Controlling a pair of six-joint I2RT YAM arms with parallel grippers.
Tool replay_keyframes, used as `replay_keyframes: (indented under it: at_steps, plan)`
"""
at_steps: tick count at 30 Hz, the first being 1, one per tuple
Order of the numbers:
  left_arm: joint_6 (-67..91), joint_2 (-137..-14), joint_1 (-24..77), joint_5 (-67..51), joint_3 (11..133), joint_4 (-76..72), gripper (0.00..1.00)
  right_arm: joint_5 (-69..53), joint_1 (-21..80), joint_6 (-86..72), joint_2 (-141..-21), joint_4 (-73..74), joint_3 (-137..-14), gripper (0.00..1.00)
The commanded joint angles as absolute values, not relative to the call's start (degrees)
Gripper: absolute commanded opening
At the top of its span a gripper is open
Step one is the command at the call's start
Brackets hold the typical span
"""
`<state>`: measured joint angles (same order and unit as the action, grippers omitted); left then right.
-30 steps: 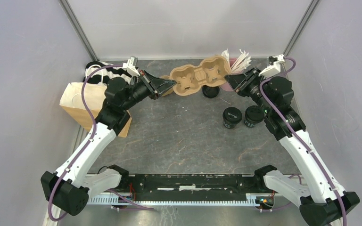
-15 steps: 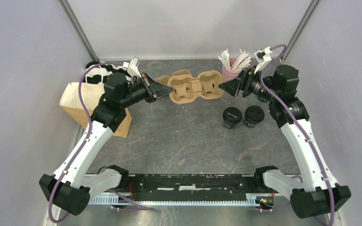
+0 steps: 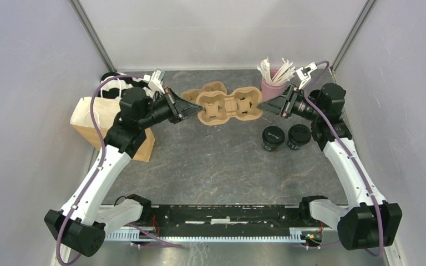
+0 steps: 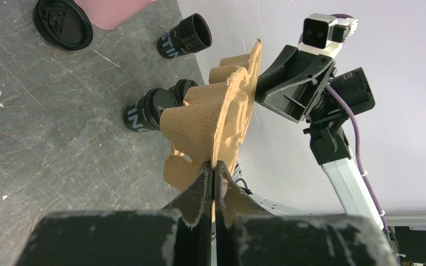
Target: Pack the takeout coffee
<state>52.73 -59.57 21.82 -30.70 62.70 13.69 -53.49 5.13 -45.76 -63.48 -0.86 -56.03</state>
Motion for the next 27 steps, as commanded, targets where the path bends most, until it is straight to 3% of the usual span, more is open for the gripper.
replay_keyframes:
  at_steps: [1, 5, 12, 18, 24, 27]
  plan:
    - [51.2, -57.9, 21.4, -32.8, 62.7, 12.4, 0.02, -56.2, 4.7, -53.0, -63.4, -11.8, -53.6, 0.38]
    - [51.2, -57.7, 21.3, -33.0, 62.2, 12.3, 0.02, -56.4, 4.6, -57.9, -63.1, -17.3, -51.4, 0.29]
    - [51.0, -57.5, 20.9, -33.9, 61.5, 12.3, 0.02, -55.9, 4.3, -62.7, -63.4, -23.4, -48.8, 0.32]
    - [50.7, -57.5, 20.4, -34.3, 61.4, 12.4, 0.02, -56.1, 4.3, -66.0, -64.6, -27.8, -48.1, 0.27]
    - [50.0, -57.6, 20.0, -34.7, 61.4, 12.8, 0.02, -56.2, 4.3, -70.0, -65.4, -32.8, -46.3, 0.13]
    - [49.3, -57.7, 19.8, -34.6, 61.3, 13.7, 0.02, -56.3, 4.3, -69.8, -65.5, -32.9, -46.2, 0.0]
